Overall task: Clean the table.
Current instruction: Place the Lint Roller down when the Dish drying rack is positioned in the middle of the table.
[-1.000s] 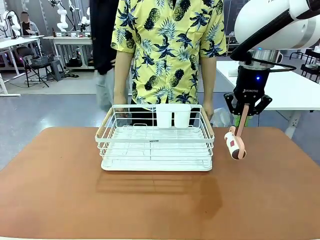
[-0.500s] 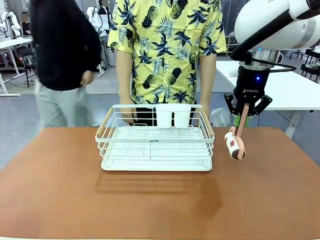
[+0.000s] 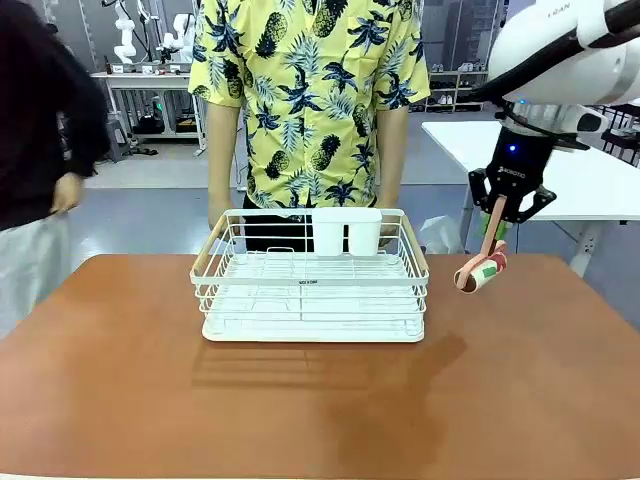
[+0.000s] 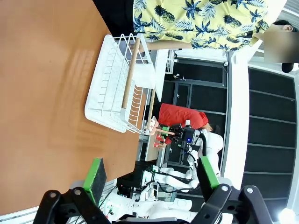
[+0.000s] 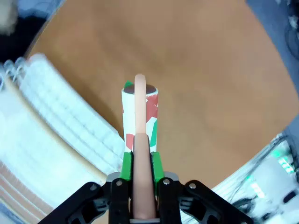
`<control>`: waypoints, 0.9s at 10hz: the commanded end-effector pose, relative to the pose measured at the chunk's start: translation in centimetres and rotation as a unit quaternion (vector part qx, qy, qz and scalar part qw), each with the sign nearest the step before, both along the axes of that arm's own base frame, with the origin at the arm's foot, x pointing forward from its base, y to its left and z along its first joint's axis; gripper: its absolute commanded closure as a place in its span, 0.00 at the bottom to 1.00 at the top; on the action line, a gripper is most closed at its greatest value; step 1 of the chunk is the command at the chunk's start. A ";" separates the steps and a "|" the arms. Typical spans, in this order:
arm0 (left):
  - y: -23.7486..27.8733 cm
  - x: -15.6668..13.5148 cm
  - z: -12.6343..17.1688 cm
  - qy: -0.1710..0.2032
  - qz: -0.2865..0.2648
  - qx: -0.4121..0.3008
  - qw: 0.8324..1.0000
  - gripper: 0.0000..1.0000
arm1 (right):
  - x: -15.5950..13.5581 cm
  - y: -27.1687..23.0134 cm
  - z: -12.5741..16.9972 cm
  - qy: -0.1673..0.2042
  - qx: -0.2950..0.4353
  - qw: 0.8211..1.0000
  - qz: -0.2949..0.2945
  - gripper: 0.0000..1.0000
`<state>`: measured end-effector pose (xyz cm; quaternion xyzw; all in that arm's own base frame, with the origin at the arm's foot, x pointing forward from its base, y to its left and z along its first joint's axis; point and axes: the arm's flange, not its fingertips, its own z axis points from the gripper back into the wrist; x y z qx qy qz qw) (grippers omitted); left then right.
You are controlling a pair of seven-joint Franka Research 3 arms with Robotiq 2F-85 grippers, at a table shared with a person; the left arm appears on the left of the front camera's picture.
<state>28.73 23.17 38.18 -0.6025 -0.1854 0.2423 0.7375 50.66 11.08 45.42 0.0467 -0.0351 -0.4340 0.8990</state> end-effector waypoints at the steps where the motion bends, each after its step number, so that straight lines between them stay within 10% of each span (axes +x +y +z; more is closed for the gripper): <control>1: 0.1 -0.3 0.0 -0.008 -0.004 -0.003 1.000 0.00 | -0.1 0.1 -2.0 -0.065 -0.003 0.973 -0.223 0.79; 9: 0.1 -0.3 0.0 -0.008 -0.004 -0.003 1.000 0.00 | 1.2 -2.3 -10.0 -0.179 0.051 0.925 -0.333 0.79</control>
